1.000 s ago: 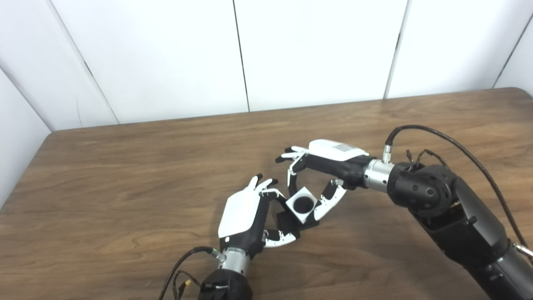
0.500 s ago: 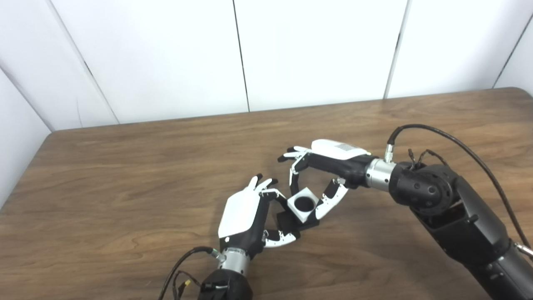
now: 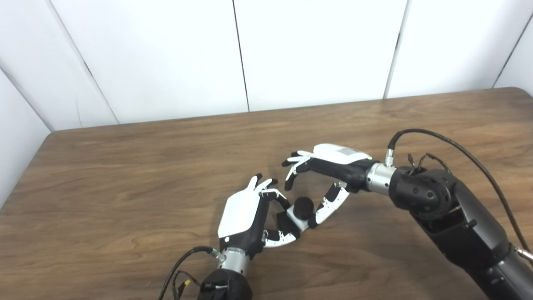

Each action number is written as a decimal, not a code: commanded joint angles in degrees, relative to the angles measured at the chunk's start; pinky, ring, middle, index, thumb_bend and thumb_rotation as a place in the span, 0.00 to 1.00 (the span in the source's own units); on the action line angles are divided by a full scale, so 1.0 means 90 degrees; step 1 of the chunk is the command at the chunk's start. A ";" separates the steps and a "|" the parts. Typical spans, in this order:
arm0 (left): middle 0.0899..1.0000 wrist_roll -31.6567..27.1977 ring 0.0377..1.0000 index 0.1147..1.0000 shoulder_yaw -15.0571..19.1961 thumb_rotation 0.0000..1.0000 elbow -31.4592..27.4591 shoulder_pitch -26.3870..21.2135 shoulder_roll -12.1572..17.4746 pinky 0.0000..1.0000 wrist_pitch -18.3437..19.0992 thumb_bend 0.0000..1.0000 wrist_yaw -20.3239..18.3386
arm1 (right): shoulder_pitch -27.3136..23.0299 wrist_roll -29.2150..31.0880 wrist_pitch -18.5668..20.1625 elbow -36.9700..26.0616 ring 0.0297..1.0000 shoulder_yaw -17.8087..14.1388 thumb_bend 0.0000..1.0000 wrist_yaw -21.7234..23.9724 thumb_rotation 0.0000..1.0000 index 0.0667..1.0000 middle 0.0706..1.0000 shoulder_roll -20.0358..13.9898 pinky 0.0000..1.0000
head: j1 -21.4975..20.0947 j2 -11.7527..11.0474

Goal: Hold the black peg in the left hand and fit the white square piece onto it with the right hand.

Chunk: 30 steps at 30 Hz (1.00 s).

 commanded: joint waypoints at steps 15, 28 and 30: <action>0.88 0.0109 0.99 0.42 -0.0016 0.08 0.0021 -0.0097 0.0002 0.89 -0.0018 0.51 -0.0009 | -0.0286 -0.0019 0.0010 -0.0147 1.00 -0.0082 1.00 -0.0097 0.25 0.71 0.93 -0.0056 0.93 | 0.0015 -0.0014; 0.88 0.0128 0.99 0.42 -0.0005 0.08 0.0056 -0.0080 0.0010 0.90 0.0026 0.51 0.0028 | -0.0194 -0.0065 0.0174 -0.0183 1.00 -0.0352 1.00 -0.0129 0.33 0.79 0.93 -0.0353 0.89 | 0.0004 -0.0060; 0.88 0.0147 0.99 0.42 -0.0005 0.08 0.0061 -0.0086 0.0026 0.88 0.0036 0.51 0.0014 | -0.0181 -0.0072 0.0188 -0.0191 0.99 -0.0383 1.00 -0.0137 0.34 0.79 0.93 -0.0395 0.87 | 0.0004 -0.0060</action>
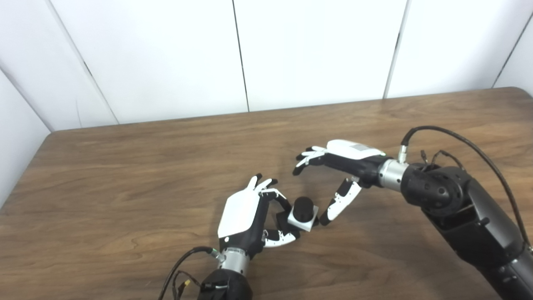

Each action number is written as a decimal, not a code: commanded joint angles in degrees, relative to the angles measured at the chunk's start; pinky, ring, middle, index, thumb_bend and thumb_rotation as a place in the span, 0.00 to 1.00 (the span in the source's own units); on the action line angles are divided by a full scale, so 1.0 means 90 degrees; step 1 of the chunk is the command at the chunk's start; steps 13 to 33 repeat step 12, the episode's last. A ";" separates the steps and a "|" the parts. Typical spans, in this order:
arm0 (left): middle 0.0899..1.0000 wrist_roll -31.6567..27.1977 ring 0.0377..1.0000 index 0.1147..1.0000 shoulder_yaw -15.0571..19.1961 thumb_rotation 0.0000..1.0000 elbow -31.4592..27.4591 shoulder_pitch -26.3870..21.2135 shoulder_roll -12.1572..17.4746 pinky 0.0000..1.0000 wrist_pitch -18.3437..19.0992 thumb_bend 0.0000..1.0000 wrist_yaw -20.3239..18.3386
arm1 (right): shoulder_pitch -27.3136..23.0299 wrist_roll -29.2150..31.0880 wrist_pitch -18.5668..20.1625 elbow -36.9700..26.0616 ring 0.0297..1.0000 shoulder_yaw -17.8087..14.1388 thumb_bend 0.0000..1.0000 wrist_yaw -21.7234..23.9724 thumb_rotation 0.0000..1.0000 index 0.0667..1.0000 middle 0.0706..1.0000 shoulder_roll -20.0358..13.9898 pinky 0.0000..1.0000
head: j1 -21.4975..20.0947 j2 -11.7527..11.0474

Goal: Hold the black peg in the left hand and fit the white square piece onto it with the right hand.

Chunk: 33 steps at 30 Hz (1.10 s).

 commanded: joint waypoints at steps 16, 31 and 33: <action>0.87 0.0222 0.97 0.52 0.0009 0.33 0.0009 -0.0139 0.0045 0.87 0.0186 0.65 -0.0229 | -0.0174 0.0066 -0.0010 -0.0201 0.99 -0.0378 1.00 -0.0190 0.32 0.73 0.92 -0.0220 0.85 | -0.0009 -0.0028; 0.87 0.0222 0.97 0.52 0.0009 0.33 0.0009 -0.0139 0.0045 0.87 0.0186 0.65 -0.0229 | -0.0174 0.0066 -0.0010 -0.0201 0.99 -0.0378 1.00 -0.0190 0.32 0.73 0.92 -0.0220 0.85 | -0.0009 -0.0028; 0.87 0.0222 0.97 0.52 0.0009 0.33 0.0009 -0.0139 0.0045 0.87 0.0186 0.65 -0.0229 | -0.0174 0.0066 -0.0010 -0.0201 0.99 -0.0378 1.00 -0.0190 0.32 0.73 0.92 -0.0220 0.85 | -0.0009 -0.0028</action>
